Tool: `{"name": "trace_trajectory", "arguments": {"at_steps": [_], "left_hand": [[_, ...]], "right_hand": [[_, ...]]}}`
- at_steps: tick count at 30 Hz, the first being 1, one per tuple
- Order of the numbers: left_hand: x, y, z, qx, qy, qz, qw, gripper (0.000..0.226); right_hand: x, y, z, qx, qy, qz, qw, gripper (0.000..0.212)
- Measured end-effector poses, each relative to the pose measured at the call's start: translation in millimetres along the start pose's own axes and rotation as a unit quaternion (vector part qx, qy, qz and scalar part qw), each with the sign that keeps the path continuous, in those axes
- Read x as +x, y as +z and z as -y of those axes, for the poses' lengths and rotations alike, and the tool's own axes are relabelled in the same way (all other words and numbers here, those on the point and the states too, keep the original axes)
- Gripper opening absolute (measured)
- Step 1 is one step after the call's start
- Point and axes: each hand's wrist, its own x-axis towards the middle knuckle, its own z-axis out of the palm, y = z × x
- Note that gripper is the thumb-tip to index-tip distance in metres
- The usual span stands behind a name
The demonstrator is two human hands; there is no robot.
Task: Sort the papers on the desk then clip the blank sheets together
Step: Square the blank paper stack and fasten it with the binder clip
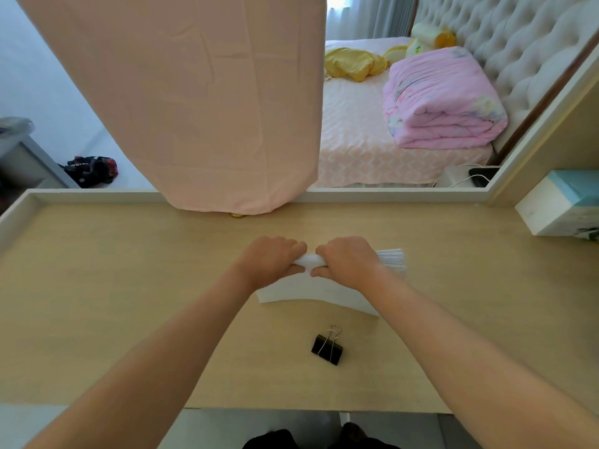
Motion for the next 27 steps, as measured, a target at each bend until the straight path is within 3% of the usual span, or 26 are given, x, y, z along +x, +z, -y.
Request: {"name": "trace_trajectory", "arguments": {"at_steps": [5,11,15,20,23,24,26,27], "left_hand": [[3,-2,0,0.001,0.015,0.021,1.000,0.033],[9,-10,-8,0.029,0.000,0.028,0.999,0.028],[13,-4,-27,0.029,-0.027,0.013,0.999,0.026],[10,6,-20,0.012,0.006,-0.026,1.000,0.029],[14,5,-18,0.002,0.018,-0.020,1.000,0.031],[15,5,-17,-0.006,0.019,-0.021,1.000,0.031],[15,5,-16,-0.021,0.018,-0.019,0.999,0.028],[15,5,-16,-0.021,0.018,-0.017,0.999,0.028]], "right_hand": [[-7,-1,-13,0.041,0.024,0.028,0.998,0.051],[-17,0,-28,0.034,0.022,0.024,0.999,0.040],[-19,-4,-26,0.029,0.022,0.016,0.999,0.039],[-22,-9,-20,0.038,0.034,0.025,0.998,0.045],[-35,-3,-9,0.020,0.035,-0.062,0.997,0.079],[-43,-3,-2,0.012,0.014,-0.131,0.991,0.080],[-59,3,14,0.022,-0.068,-0.277,0.958,0.048],[-65,6,21,0.036,-0.102,-0.296,0.949,0.029]]}}
